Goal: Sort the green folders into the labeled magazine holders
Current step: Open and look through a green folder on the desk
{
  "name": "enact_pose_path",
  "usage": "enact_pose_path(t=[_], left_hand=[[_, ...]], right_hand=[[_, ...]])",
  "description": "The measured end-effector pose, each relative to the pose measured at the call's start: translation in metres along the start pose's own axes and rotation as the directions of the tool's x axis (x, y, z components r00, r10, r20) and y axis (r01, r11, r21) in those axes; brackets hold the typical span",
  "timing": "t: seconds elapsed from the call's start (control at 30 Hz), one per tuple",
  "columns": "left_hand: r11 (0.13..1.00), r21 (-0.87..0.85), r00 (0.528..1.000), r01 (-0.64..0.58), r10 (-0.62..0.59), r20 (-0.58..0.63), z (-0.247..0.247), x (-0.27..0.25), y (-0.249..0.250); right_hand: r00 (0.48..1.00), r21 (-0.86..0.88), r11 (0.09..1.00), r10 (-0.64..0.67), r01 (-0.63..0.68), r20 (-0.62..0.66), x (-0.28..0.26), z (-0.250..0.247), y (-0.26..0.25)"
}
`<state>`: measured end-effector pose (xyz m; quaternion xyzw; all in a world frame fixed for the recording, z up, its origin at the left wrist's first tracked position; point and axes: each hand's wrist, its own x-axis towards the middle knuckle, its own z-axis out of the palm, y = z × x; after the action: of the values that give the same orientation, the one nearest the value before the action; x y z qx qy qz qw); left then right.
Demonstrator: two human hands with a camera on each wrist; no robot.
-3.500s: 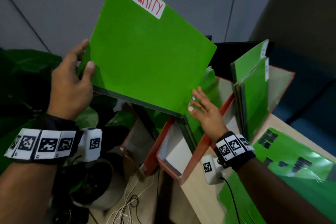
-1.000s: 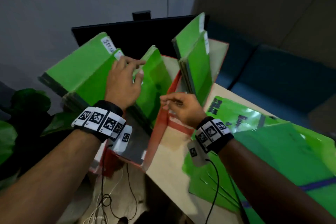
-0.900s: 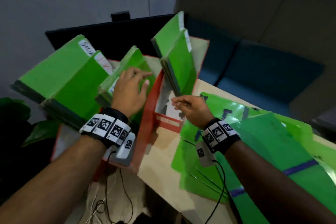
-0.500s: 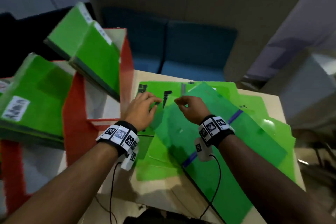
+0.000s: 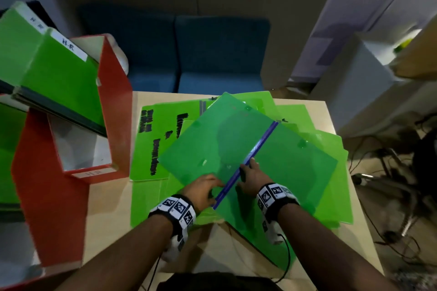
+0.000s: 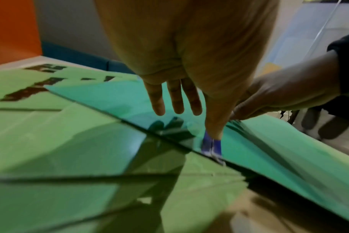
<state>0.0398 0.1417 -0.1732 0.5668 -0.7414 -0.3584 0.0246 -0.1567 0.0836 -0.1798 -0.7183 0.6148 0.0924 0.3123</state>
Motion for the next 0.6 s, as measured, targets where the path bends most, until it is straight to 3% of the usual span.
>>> enact_pose_path(t=[0.13, 0.33, 0.5, 0.6], left_hand=[[0.99, 0.14, 0.994, 0.017, -0.033, 0.107, 0.019, -0.01, -0.011], [0.969, 0.245, 0.997, 0.04, -0.056, 0.057, 0.026, -0.025, -0.019], [0.92, 0.389, 0.993, 0.054, -0.089, 0.073, 0.023, -0.026, -0.01], [0.934, 0.298, 0.967, 0.196, -0.234, 0.098, 0.022, -0.03, -0.021]], right_hand=[[0.993, -0.076, 0.99, -0.113, 0.116, 0.039, 0.008, 0.006, 0.014], [0.982, -0.399, 0.897, -0.174, 0.191, 0.078, 0.017, -0.003, 0.0], [0.959, -0.397, 0.872, -0.261, 0.285, 0.115, 0.017, 0.01, -0.029], [0.931, -0.238, 0.902, -0.33, 0.359, 0.154, 0.019, 0.011, -0.027]])
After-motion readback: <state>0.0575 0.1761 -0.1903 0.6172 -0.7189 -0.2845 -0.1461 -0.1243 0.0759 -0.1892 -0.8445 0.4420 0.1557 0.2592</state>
